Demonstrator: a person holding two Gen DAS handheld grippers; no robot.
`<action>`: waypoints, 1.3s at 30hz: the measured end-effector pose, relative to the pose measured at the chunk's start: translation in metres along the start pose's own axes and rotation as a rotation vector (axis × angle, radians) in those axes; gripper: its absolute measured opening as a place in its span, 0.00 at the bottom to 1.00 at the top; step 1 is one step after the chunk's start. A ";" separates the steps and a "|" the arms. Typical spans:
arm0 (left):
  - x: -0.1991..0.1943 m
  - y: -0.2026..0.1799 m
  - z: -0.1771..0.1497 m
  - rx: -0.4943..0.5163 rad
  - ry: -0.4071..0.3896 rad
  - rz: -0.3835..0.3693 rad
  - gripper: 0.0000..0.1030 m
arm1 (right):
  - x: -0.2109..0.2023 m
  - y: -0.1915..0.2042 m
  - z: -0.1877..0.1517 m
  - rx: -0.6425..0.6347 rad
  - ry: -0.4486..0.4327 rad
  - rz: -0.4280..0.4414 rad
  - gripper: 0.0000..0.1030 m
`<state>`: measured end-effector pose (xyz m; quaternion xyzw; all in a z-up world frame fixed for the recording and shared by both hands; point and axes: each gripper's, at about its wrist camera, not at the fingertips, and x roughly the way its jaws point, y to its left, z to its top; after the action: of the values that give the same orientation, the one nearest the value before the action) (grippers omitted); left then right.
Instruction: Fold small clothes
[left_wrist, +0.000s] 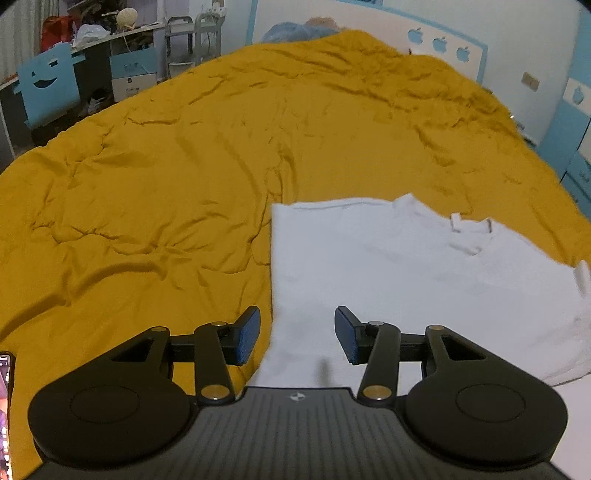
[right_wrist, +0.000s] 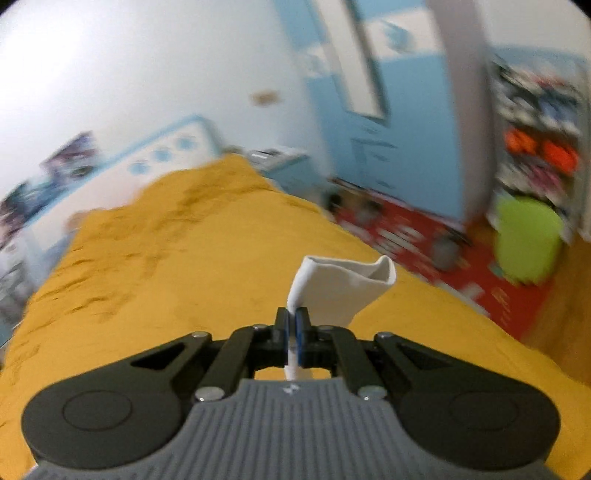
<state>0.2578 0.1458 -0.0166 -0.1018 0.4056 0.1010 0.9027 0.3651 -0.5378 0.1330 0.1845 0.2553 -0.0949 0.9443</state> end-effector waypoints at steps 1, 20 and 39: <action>-0.002 0.001 0.000 0.000 -0.004 -0.007 0.53 | -0.010 0.023 0.005 -0.026 -0.012 0.033 0.00; -0.033 0.058 0.007 -0.098 -0.084 -0.133 0.52 | -0.055 0.417 -0.145 -0.280 0.128 0.462 0.00; -0.016 0.083 -0.003 -0.228 -0.053 -0.289 0.52 | 0.024 0.460 -0.372 -0.296 0.588 0.638 0.31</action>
<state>0.2232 0.2235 -0.0155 -0.2580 0.3486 0.0182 0.9009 0.3447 0.0286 -0.0393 0.1363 0.4535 0.2947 0.8300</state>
